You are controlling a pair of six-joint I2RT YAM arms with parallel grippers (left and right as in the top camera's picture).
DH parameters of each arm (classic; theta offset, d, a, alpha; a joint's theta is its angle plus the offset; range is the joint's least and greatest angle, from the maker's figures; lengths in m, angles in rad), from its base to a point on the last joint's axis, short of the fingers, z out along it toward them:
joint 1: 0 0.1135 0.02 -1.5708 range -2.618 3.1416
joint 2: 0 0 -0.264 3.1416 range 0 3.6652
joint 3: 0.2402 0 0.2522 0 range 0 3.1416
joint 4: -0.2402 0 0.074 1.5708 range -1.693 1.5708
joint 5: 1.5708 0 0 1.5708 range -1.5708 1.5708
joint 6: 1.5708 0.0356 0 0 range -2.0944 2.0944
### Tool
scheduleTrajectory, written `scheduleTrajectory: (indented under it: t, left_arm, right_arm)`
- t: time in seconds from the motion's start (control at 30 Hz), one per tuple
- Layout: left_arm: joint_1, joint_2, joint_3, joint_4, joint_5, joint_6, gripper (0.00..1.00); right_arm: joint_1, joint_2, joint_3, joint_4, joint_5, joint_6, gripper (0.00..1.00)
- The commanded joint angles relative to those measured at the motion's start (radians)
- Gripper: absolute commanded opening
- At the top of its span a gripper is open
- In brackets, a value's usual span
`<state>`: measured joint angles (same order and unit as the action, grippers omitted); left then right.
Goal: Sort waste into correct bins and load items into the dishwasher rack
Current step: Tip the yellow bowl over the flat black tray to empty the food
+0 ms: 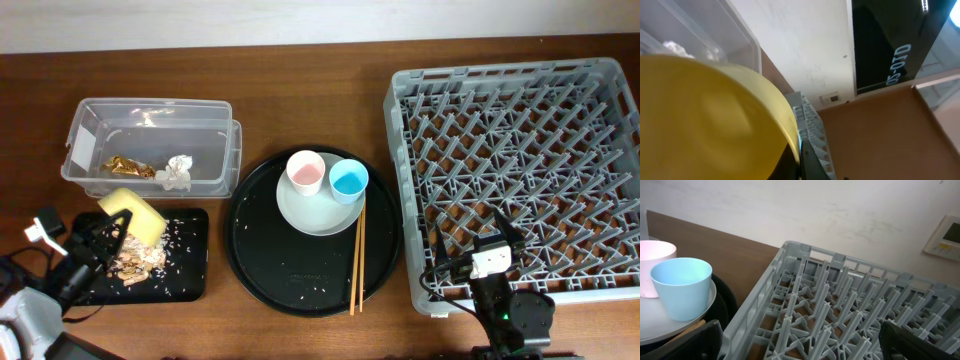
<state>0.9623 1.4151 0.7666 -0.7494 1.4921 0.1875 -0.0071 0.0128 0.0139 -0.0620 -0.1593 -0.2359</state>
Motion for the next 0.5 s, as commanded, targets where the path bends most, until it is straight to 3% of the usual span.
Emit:
scheduleTrajectory:
  t: [0.0, 0.07, 0.13, 0.17, 0.2, 0.27, 0.3, 0.4, 0.47]
  left_arm:
    - [0.003, -0.014, 0.000, -0.020, -0.045, -0.006, 0.01]
    - [0.003, -0.014, 0.000, 0.010, -0.051, 0.003, 0.00]
    - [0.003, -0.014, 0.001, -0.039, 0.047, 0.007, 0.00]
    - [0.003, -0.014, 0.000, 0.021, -0.008, 0.021, 0.00]
    - [0.002, -0.014, 0.000, -0.014, -0.056, -0.037, 0.01]
    - [0.002, -0.014, 0.000, -0.058, 0.031, 0.040, 0.01]
    - [0.002, -0.014, 0.000, -0.106, 0.037, 0.014, 0.00]
    - [0.001, -0.014, 0.001, -0.113, -0.098, 0.031, 0.01]
    - [0.000, -0.014, 0.001, -0.215, -0.166, 0.034, 0.01]
  right_arm:
    - [-0.005, -0.007, -0.008, 0.000, -0.002, 0.008, 0.98]
    - [-0.005, -0.007, -0.008, 0.000, -0.002, 0.008, 0.98]
    - [-0.005, -0.007, -0.008, 0.000, -0.003, 0.007, 0.98]
    - [-0.005, -0.007, -0.008, 0.000, -0.002, 0.008, 0.98]
    - [-0.005, -0.007, -0.008, 0.000, -0.002, 0.008, 0.98]
    - [-0.005, -0.007, -0.008, 0.000, -0.002, 0.008, 0.98]
    - [-0.005, -0.007, -0.008, 0.000, -0.002, 0.007, 0.98]
    - [-0.005, -0.007, -0.008, 0.000, -0.002, 0.008, 0.98]
    - [-0.005, -0.007, -0.008, 0.000, -0.002, 0.008, 0.98]
